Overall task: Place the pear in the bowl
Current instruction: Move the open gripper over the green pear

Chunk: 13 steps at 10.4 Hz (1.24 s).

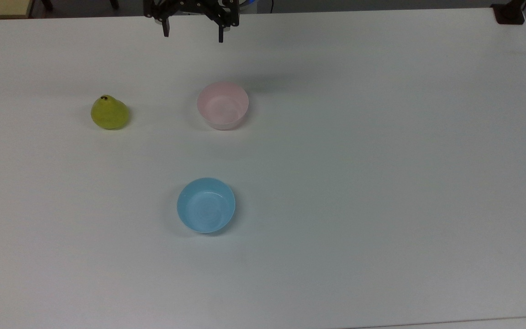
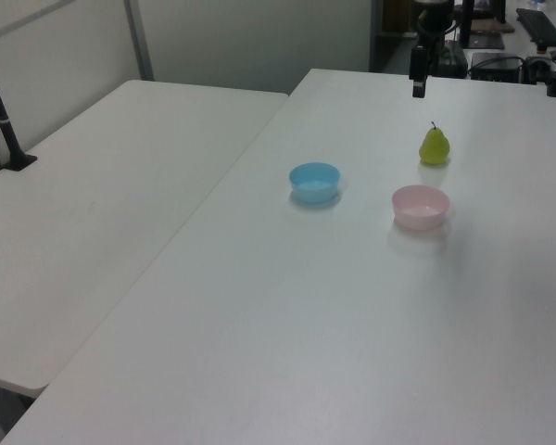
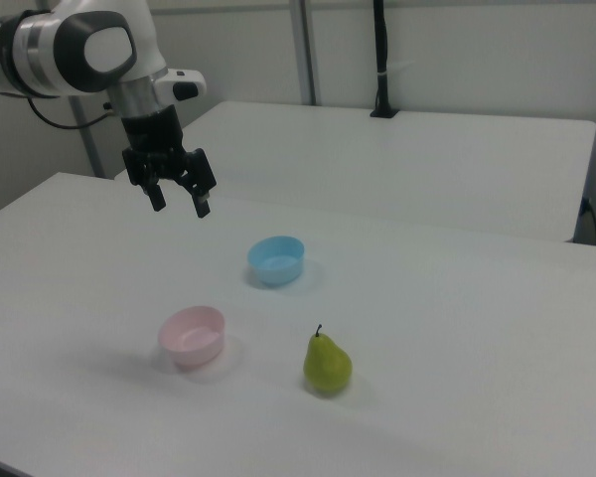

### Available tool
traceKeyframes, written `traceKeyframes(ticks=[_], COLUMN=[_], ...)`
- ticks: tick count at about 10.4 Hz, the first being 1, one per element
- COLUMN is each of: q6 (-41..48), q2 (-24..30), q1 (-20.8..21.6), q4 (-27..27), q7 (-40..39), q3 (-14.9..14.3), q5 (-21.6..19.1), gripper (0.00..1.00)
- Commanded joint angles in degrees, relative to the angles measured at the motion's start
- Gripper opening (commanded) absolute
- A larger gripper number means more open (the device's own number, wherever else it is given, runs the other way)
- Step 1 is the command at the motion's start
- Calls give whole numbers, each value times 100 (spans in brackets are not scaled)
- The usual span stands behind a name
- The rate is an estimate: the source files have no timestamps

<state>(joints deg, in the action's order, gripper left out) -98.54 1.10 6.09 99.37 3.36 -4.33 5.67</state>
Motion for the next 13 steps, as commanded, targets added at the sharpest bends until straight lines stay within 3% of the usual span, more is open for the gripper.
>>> traceKeyframes(ticks=[1, 5, 11, 13], q6=[-34, -42, -243, -883], q2=[73, 65, -434, -541], q1=[-46, -64, -134, -371], q4=[-5, -23, -41, 283], q7=[16, -141, -1732, -1821], q3=[-111, -191, -1104, -1123], q5=[-75, -84, -101, -101], gripper=[100, 100, 100, 100])
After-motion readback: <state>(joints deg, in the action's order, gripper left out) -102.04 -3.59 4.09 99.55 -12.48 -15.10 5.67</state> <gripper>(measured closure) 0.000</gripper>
